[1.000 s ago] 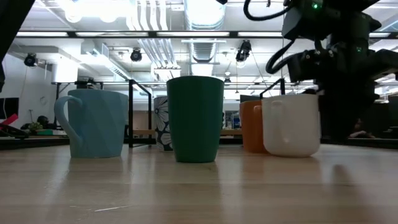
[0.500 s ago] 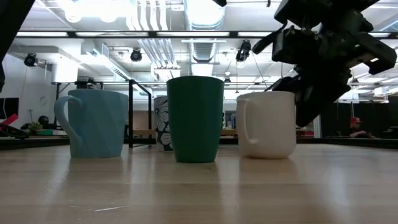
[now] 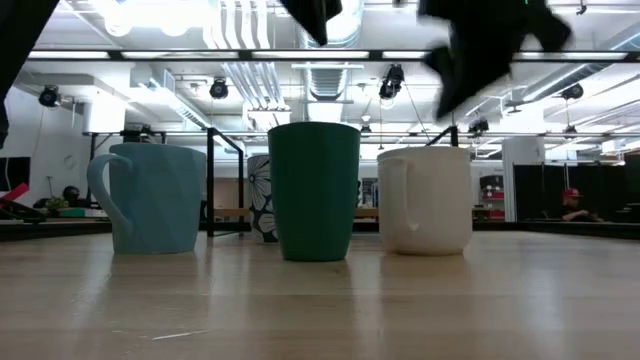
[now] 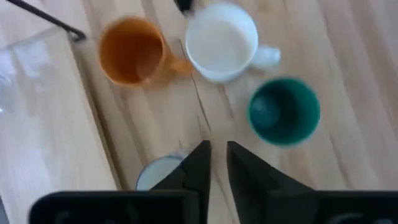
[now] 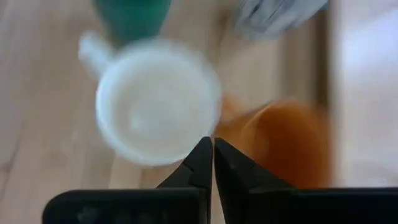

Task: Stack small to large cups/mugs on shelf
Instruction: Put the white mug on the shelf

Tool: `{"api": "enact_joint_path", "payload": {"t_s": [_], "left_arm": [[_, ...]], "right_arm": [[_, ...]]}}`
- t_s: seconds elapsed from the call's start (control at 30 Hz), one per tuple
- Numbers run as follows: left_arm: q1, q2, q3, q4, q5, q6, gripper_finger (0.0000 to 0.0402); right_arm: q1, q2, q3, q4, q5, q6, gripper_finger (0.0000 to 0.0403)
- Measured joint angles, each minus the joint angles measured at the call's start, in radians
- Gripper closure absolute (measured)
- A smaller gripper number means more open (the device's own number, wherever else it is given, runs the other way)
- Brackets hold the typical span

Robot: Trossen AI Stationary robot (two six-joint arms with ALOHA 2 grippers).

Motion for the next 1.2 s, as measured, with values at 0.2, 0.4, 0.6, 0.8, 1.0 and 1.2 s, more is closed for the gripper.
{"api": "enact_joint_path", "payload": {"t_s": [0.2,0.4,0.6,0.8,1.0,1.2], "left_arm": [[-0.001,0.002,-0.031,0.046,0.006,0.138,0.0287],[-0.001,0.000,-0.041,0.130,0.007,0.401,0.0210],[0.000,0.014,-0.130,0.140,0.126,0.647,0.0192],[-0.027,0.015,-0.266,0.303,0.040,0.810,0.0212],[-0.035,0.014,-0.288,0.531,-0.048,0.905,0.0231],[-0.035,0.013,-0.294,0.520,0.042,0.902,0.0254]], "right_arm": [[-0.002,-0.105,0.269,-0.082,0.131,-0.048,0.0394],[-0.002,-0.180,0.490,-0.161,0.153,-0.034,0.0394],[-0.002,-0.195,0.589,-0.236,0.152,0.030,0.0394],[0.014,-0.172,0.591,-0.269,0.135,0.093,0.0394],[0.043,-0.127,0.585,-0.266,0.100,0.111,0.0394],[0.062,-0.098,0.614,-0.252,0.060,0.106,0.0394]]}}
